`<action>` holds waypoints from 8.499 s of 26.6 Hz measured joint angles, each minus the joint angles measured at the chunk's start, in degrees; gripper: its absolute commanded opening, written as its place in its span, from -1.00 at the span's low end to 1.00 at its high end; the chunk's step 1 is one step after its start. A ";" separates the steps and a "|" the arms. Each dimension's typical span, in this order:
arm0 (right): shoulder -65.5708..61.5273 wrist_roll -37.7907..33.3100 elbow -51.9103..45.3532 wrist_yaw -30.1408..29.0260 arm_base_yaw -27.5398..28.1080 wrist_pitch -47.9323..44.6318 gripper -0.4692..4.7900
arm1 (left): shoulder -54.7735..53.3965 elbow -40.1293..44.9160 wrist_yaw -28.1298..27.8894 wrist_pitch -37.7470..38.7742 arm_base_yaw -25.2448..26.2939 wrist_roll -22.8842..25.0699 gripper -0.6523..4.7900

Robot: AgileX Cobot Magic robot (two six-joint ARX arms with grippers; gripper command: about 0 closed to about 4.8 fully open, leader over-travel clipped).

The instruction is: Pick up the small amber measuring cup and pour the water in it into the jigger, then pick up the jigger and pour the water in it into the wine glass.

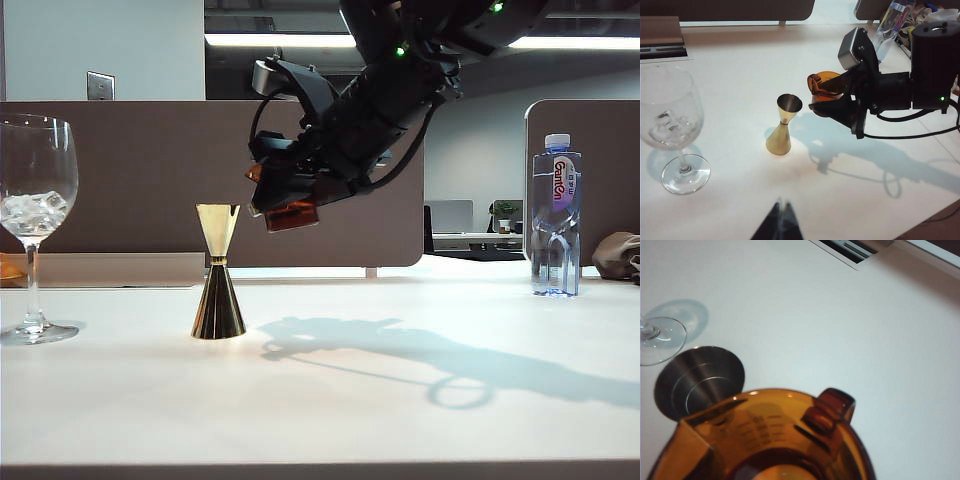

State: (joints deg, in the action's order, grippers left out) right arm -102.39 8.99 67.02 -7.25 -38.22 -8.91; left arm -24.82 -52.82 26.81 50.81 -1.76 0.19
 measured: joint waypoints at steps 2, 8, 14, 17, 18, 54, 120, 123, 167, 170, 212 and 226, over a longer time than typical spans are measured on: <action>0.00 0.20 2.62 0.85 -0.11 3.82 -0.82 | 0.00 0.00 0.00 0.02 0.00 -0.02 -0.77; 0.13 1.25 4.50 2.43 -0.13 3.74 -0.82 | 0.02 0.00 0.00 0.00 0.00 0.00 -0.77; 0.11 2.71 4.22 3.21 -0.24 6.73 -0.82 | 0.00 0.00 0.00 0.02 0.00 -0.02 -0.77; 0.11 2.93 4.22 4.39 -0.46 7.08 -0.82 | 0.00 0.00 0.00 0.00 0.00 0.00 -0.77; 0.11 2.97 4.22 4.59 -0.52 7.06 -0.82 | 0.02 0.00 0.00 0.00 0.00 0.00 -0.77; 0.07 6.54 9.94 8.90 -1.53 14.45 -0.82 | 0.02 0.00 0.00 0.00 0.00 0.00 -0.77; -3.10 20.00 13.90 14.80 -4.44 17.40 -0.82 | 0.02 0.00 0.00 0.00 0.00 0.00 -0.77; -3.41 20.00 14.40 14.80 -4.39 17.00 -0.82 | 0.02 0.00 0.00 0.00 0.00 0.00 -0.77; -6.45 37.55 18.18 19.85 -4.31 15.37 -0.82 | 0.02 0.00 0.00 0.00 0.00 0.00 -0.77; -6.45 40.41 18.18 19.91 -4.46 13.94 -0.82 | 0.02 0.00 0.00 0.00 0.00 0.00 -0.77; -6.51 50.88 18.27 19.50 -6.19 11.76 -0.82 | 0.00 0.00 0.00 0.00 0.00 0.00 -0.77; -6.51 61.24 18.29 20.11 -6.29 11.76 -0.82 | 0.02 0.00 0.00 0.00 0.00 0.00 -0.77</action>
State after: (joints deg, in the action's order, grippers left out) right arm -108.90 70.24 85.32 12.86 -44.51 2.85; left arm -24.80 -52.82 26.81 50.81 -1.76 0.19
